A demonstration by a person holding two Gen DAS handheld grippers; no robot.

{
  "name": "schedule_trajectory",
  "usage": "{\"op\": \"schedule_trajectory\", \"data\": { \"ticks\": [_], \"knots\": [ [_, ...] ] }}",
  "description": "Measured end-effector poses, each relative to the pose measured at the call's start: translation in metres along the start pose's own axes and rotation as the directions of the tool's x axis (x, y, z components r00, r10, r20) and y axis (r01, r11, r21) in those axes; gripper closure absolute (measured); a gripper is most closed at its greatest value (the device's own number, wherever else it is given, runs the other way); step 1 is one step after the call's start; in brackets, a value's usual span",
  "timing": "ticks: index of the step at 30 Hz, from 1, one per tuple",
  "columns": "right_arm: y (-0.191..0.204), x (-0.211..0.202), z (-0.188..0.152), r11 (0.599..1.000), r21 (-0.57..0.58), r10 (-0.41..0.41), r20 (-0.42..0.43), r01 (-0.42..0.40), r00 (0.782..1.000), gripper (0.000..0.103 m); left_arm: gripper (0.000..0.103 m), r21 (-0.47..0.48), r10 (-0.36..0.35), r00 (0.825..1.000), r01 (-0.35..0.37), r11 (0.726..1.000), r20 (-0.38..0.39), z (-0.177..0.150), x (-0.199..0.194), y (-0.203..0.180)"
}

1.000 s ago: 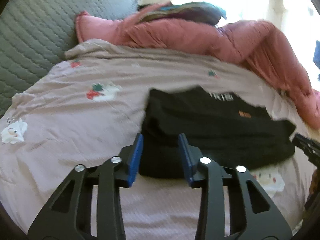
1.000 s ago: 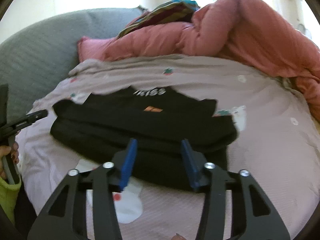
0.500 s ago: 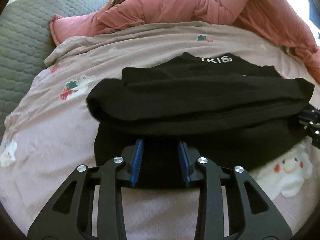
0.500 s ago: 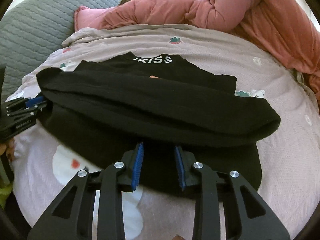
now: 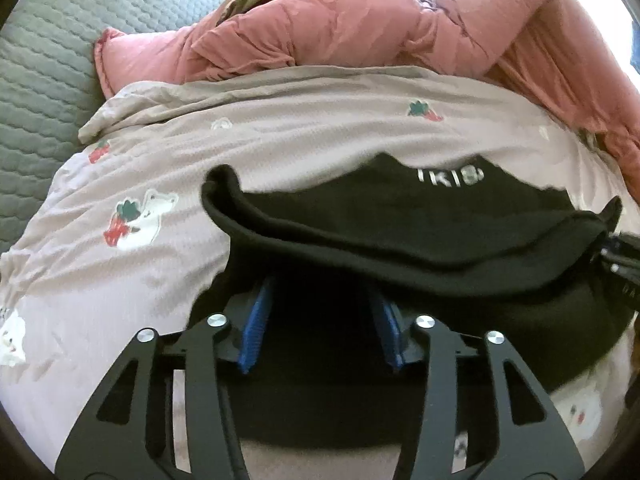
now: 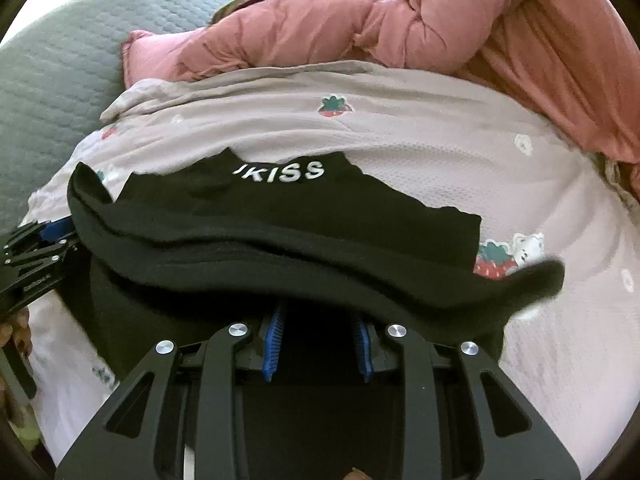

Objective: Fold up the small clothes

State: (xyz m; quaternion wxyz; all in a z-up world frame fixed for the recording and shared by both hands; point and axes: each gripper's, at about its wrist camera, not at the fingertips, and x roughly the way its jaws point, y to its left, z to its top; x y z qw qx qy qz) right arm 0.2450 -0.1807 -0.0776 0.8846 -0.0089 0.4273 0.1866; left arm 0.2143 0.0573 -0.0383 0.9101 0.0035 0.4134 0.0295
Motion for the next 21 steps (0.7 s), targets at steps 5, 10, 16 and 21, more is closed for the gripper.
{"op": "schedule_trajectory", "data": {
  "ticks": [5, 10, 16, 21],
  "knots": [
    [-0.012, 0.015, 0.015, 0.999, 0.037, -0.021, -0.023, 0.022, 1.000, 0.073, 0.057, -0.109, -0.055, 0.996, 0.047, 0.993, -0.068, 0.028, 0.018, 0.016],
    [-0.035, 0.022, 0.029, 0.992, 0.110, -0.053, -0.007, 0.053, 0.999, 0.073, 0.053, -0.224, -0.085, 0.996, 0.081, 0.971, -0.009, 0.049, 0.028, 0.043],
    [-0.055, -0.010, 0.032, 0.987, 0.150, -0.078, 0.105, 0.061, 0.991, 0.057, 0.047, -0.308, -0.094, 0.995, 0.099, 0.946, 0.033, 0.040, 0.034, 0.086],
    [-0.076, -0.027, 0.025, 0.979, 0.172, -0.128, 0.122, 0.106, 0.984, 0.044, 0.039, -0.290, -0.178, 0.984, 0.167, 0.942, -0.013, 0.035, 0.048, 0.094]
  ]
}}
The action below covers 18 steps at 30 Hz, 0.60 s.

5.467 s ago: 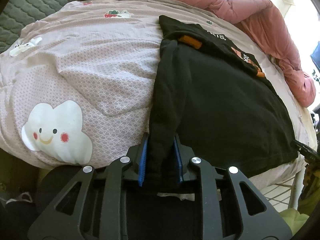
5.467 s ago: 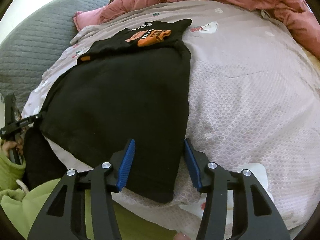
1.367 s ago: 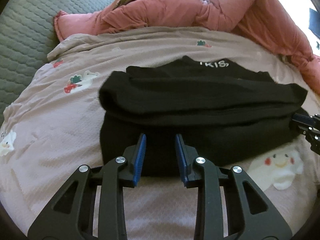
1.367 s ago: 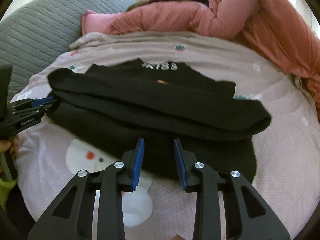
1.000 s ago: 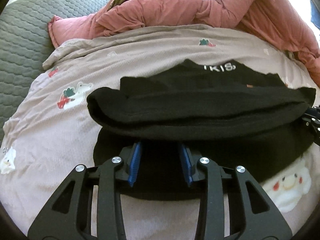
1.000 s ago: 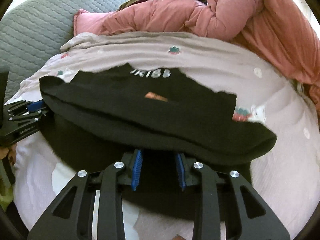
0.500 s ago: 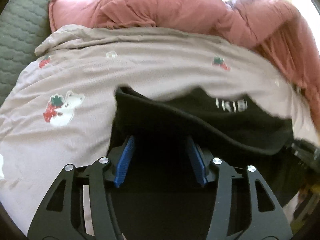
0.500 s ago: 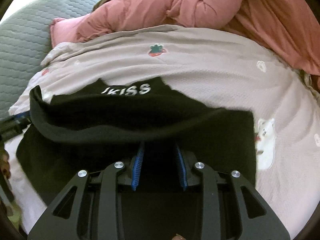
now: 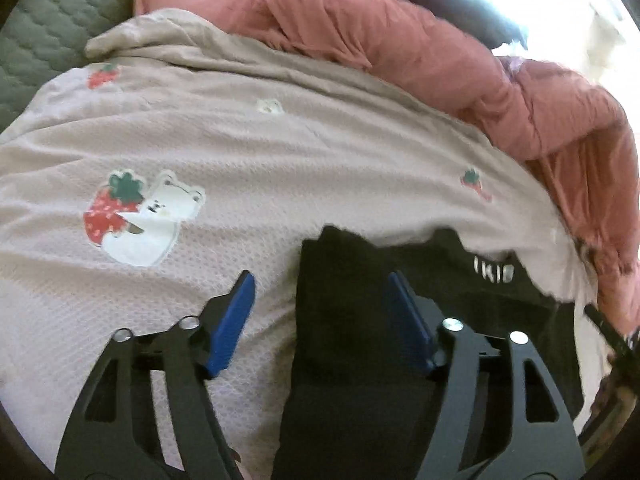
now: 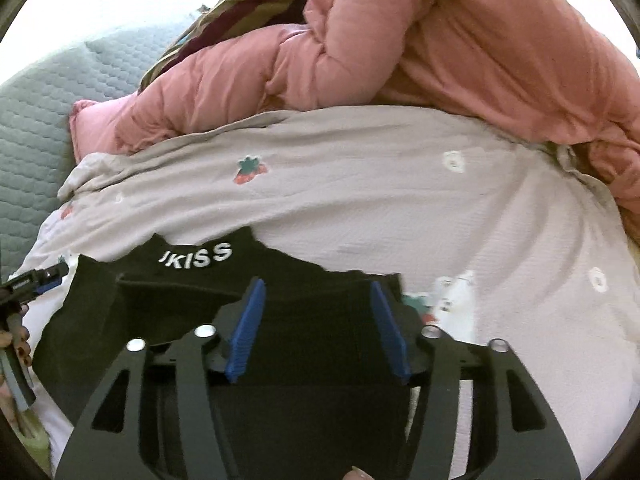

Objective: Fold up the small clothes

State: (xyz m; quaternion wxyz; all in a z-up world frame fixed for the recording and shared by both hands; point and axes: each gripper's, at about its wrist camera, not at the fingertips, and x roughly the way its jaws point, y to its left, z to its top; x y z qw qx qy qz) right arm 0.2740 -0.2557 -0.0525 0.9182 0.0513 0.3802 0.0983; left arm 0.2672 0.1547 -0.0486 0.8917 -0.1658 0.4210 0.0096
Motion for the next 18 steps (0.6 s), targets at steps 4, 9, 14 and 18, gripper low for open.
{"op": "schedule_trajectory", "data": {
  "ticks": [4, 9, 14, 18],
  "knots": [
    [-0.008, 0.015, -0.003, 0.998, -0.038, -0.045, -0.070, 0.043, 0.997, 0.040, 0.039, 0.116, -0.019, 0.999, 0.023, 0.993, -0.039, -0.008, 0.012, -0.014],
    [-0.007, 0.041, -0.005, 0.992, -0.074, -0.107, -0.118, 0.099, 0.987, 0.040, 0.042, 0.246, 0.015, 0.999, -0.006, 0.969, -0.038, -0.017, 0.023, -0.036],
    [-0.007, 0.054, -0.011, 0.998, -0.036, -0.051, -0.133, 0.047, 0.990, 0.070, 0.063, 0.286, 0.049, 0.999, -0.045, 0.957, -0.006, -0.021, 0.022, -0.040],
    [-0.003, 0.043, -0.016, 0.997, -0.057, -0.056, -0.082, 0.052, 0.995, 0.089, 0.099, 0.283, 0.049, 0.999, -0.050, 0.958, 0.010, -0.021, 0.018, -0.038]
  ]
}}
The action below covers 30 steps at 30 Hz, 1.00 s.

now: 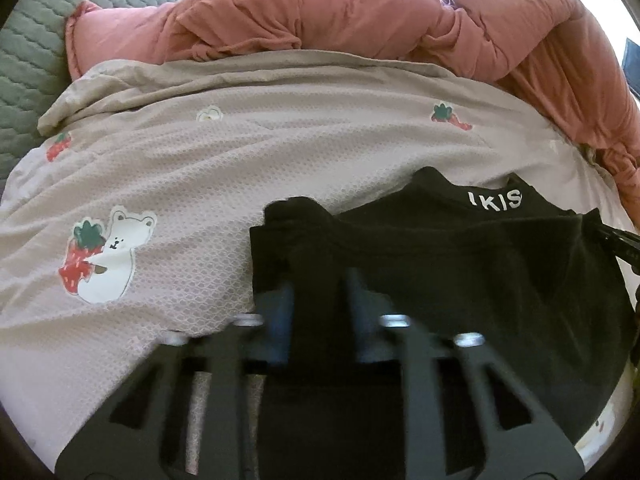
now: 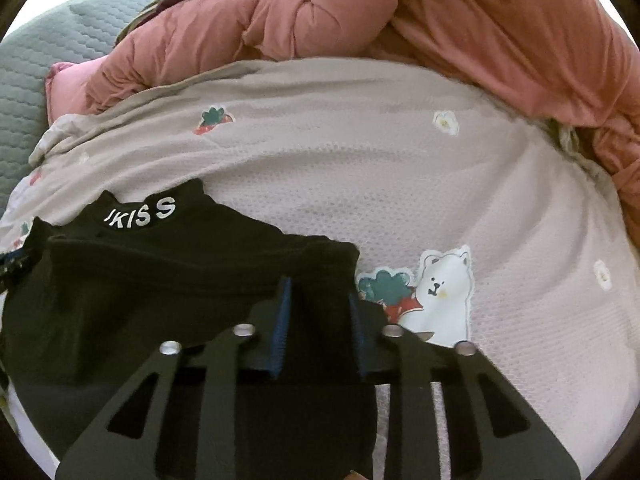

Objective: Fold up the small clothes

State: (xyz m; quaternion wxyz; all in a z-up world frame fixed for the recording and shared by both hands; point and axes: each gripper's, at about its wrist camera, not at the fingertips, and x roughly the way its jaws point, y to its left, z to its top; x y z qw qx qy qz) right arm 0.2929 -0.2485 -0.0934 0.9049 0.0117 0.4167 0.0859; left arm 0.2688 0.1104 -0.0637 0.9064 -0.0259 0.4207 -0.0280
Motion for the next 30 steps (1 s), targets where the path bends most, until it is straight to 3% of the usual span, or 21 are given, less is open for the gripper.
{"op": "schedule_trajectory", "data": {
  "ticks": [3, 6, 11, 15, 21, 30],
  "knots": [
    [-0.005, -0.013, 0.002, 0.999, 0.027, 0.019, 0.042, -0.020, 0.999, 0.093, 0.100, -0.055, -0.030, 0.999, 0.031, 0.998, 0.018, 0.001, -0.005, 0.009],
    [-0.011, -0.029, 0.008, 0.997, 0.062, 0.048, 0.103, -0.055, 0.993, 0.093, 0.100, -0.130, -0.078, 0.992, 0.090, 0.987, 0.095, 0.006, -0.025, 0.022],
    [-0.022, -0.039, 0.022, 0.988, 0.112, 0.082, 0.178, -0.103, 0.981, 0.093, 0.100, -0.194, -0.083, 0.977, 0.121, 0.973, 0.196, 0.016, -0.047, 0.037],
    [-0.025, -0.020, 0.026, 0.987, 0.131, 0.072, 0.142, -0.091, 0.987, 0.093, 0.100, -0.200, -0.055, 0.983, 0.090, 0.976, 0.176, 0.021, -0.031, 0.039],
    [-0.024, 0.020, 0.010, 0.991, 0.132, -0.018, -0.002, 0.018, 1.000, 0.093, 0.097, -0.154, 0.030, 0.999, -0.024, 0.988, 0.038, 0.008, 0.012, 0.033],
    [-0.016, 0.026, 0.002, 0.989, 0.104, -0.108, -0.026, 0.110, 0.994, 0.083, 0.079, -0.133, 0.079, 0.996, -0.073, 0.988, 0.035, 0.001, 0.008, 0.034]
  ]
}}
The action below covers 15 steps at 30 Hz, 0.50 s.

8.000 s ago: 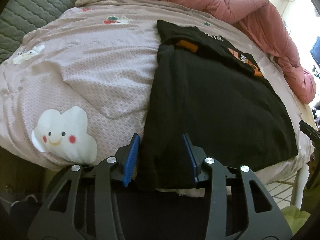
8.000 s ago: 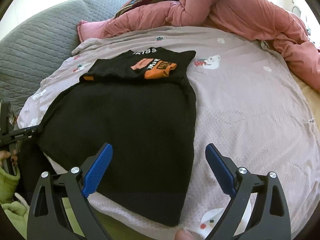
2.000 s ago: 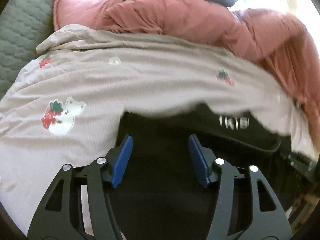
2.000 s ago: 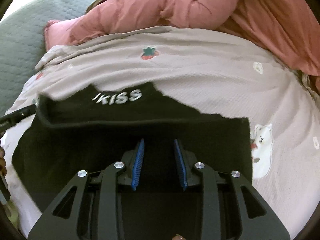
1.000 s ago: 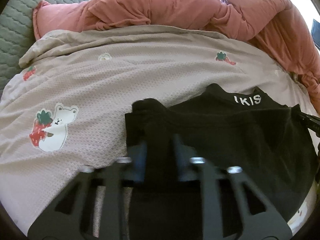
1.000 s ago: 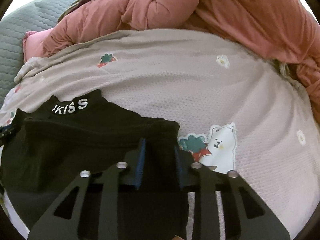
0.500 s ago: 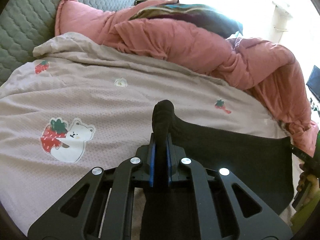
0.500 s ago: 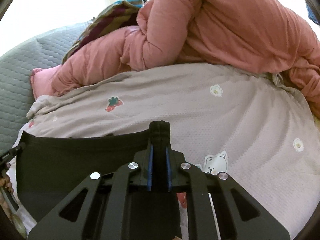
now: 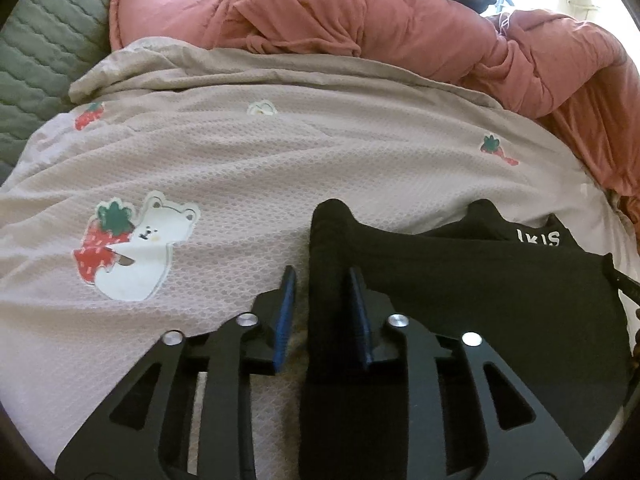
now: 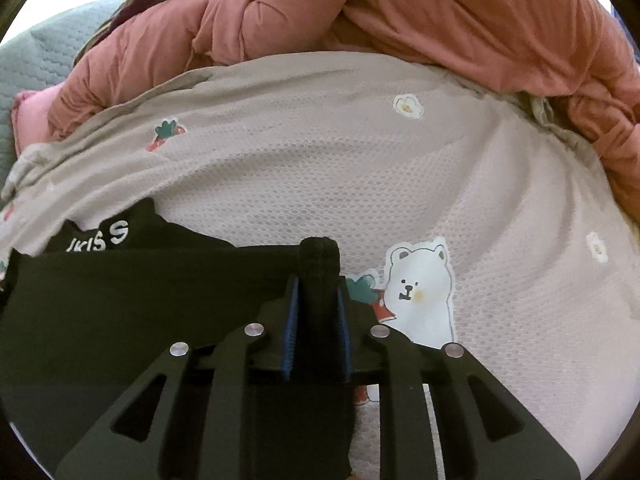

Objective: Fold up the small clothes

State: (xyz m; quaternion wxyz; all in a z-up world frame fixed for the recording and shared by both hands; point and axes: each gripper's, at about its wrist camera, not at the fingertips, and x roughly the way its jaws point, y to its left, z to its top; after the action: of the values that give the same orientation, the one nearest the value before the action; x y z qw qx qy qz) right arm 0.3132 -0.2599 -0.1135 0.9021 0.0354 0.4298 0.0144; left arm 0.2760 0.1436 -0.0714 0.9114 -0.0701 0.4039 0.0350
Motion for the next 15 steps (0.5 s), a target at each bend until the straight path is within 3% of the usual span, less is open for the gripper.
{"op": "schedule_trajectory", "data": {
  "ticks": [6, 15],
  "knots": [
    [-0.003, -0.018, -0.006, 1.000, 0.012, -0.012, 0.016, 0.012, 1.000, 0.060, 0.069, 0.000, 0.024, 1.000, -0.024, 1.000, -0.007, 0.000, -0.012, 0.000],
    [0.018, -0.069, -0.021, 0.997, -0.025, 0.078, 0.097, -0.076, 0.992, 0.039, 0.047, 0.005, 0.035, 0.999, -0.035, 0.999, 0.029, 0.001, -0.040, -0.003]
  ]
}}
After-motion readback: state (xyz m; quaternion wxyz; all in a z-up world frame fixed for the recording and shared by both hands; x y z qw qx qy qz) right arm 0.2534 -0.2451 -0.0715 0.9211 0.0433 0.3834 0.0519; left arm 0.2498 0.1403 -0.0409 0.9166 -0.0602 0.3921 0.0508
